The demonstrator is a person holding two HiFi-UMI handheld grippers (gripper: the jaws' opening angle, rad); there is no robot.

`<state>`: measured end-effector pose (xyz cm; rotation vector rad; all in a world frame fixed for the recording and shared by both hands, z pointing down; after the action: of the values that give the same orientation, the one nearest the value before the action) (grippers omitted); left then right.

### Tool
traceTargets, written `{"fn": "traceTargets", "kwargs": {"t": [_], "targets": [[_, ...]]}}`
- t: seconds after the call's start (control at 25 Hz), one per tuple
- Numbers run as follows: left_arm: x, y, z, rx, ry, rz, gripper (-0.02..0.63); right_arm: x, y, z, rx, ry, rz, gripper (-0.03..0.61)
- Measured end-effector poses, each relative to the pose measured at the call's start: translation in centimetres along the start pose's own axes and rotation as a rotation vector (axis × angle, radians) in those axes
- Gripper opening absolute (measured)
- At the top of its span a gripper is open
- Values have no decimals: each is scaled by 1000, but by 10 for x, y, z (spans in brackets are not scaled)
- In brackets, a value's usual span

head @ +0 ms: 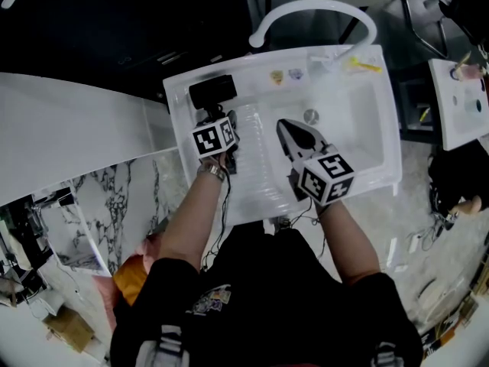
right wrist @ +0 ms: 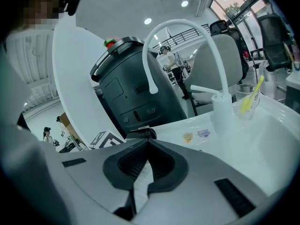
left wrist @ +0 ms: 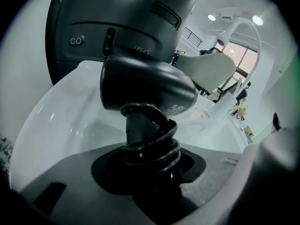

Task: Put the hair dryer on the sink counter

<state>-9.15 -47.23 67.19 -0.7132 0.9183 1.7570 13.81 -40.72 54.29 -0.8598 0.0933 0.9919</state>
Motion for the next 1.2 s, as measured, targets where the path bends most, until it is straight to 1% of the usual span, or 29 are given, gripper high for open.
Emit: {"fn": "traceTargets", "kwargs": {"t": [0.24,0.4,0.48,0.56,0.68,0.84,1.04,1.12,1.16,1.2], "targets": [[-1,-2,0,-9,0,-26,205,10,4,1,3,-8,3,-2],[4,-3,-2,-4,-28,-36,232,21,5,5,3,-10,11,-2],[11,-4,-5,-7,-73,-57,247,27,6,6,3,-14,13,-2],[21,-6,-10,-35,-127,-87,279,33,7,8,5,-20,12,-2],[40,-8,-16,-75,-189,-112,287,43,10,9,3,-32,7,-2],[70,-14,-12,-77,-241,-127,287,61,16,11,10,-42,-5,-2],[116,-25,-2,-90,-323,-135,287,83,28,11,48,-62,-41,-2],[136,-36,9,-98,-348,-132,263,98,32,14,59,-74,-55,-2],[148,-42,16,-103,-362,-137,214,107,34,17,64,-80,-62,-2],[160,-48,24,-110,-381,-147,145,117,36,19,69,-85,-68,-2]]}}
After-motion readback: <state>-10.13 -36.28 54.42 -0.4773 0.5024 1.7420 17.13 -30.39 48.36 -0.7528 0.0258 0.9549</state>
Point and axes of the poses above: the fingertips, and each gripper's own axes: x backward along the fingers, y to its left, z out of its underside, the point moved 10 cm from there along x, backward along the fingers, and after that the axes turned 12 degrees about -x, right-handed, at the moved point
